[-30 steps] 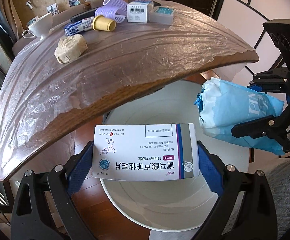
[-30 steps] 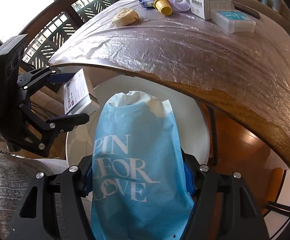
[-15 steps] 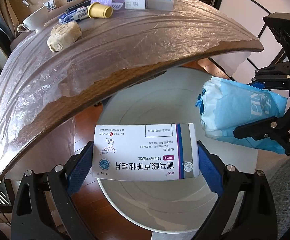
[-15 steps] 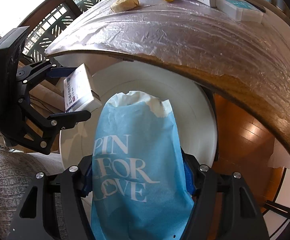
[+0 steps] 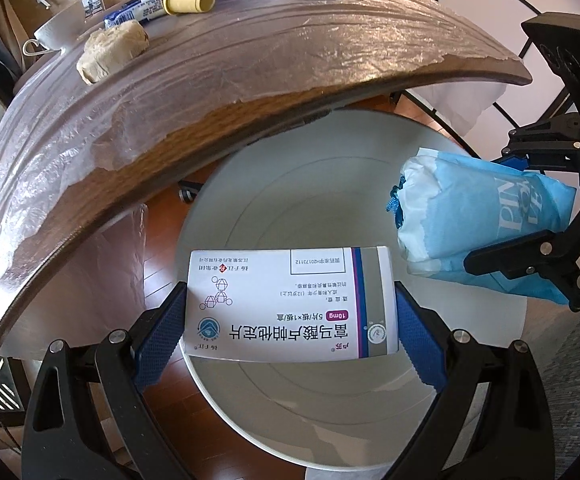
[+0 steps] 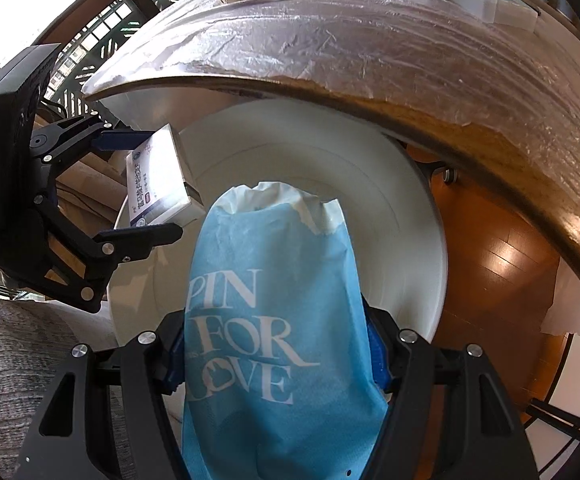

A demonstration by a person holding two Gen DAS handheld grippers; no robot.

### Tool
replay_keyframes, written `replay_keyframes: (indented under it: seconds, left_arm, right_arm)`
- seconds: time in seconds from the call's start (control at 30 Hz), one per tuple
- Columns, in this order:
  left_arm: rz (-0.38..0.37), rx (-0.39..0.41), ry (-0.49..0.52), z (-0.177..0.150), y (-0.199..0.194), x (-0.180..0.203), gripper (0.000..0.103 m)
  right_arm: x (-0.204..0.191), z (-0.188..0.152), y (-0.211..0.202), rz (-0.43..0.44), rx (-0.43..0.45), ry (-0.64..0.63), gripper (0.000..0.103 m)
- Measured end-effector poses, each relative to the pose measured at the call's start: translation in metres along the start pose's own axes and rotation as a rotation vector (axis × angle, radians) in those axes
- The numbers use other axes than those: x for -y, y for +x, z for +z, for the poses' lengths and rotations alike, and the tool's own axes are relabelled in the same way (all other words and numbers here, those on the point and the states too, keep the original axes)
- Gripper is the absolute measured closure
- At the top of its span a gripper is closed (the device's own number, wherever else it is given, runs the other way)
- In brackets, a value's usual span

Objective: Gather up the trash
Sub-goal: 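Carry the medicine box and blue bag with both tools over the white bin, then open the right tool to drop the blue bag into the bin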

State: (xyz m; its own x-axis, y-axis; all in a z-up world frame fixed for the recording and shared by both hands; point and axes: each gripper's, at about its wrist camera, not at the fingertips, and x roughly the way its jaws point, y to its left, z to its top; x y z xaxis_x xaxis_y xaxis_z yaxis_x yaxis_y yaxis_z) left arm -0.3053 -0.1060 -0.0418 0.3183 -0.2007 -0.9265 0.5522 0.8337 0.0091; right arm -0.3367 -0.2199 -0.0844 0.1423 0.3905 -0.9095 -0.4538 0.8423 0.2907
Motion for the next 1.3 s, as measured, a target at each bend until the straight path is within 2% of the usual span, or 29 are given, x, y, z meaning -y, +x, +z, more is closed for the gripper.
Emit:
replay_keyframes:
  seconds: [0.4,0.97,1.0,1.1,1.3]
  left_arm:
    - [-0.003,-0.029,0.007,-0.007,0.018,0.005,0.006]
    - [0.001,-0.066,0.025,0.0,0.039,0.025,0.006]
    - [-0.003,-0.064,0.025,0.001,0.039,0.026,0.006]
    - [-0.001,-0.052,0.022,-0.001,0.038,0.024,0.006]
    - [-0.025,-0.062,-0.001,-0.001,0.041,0.019,0.006]
  right_arm:
    - [-0.001,0.003,0.01,-0.004,-0.036,-0.017,0.037]
    - [-0.005,0.007,0.014,-0.026,-0.071,-0.025,0.037]
    - [-0.006,0.007,0.015,-0.028,-0.071,-0.026,0.035]
    - [-0.006,0.008,0.013,-0.045,-0.056,-0.017,0.019]
    - [-0.001,0.007,0.006,-0.046,-0.035,0.028,0.015]
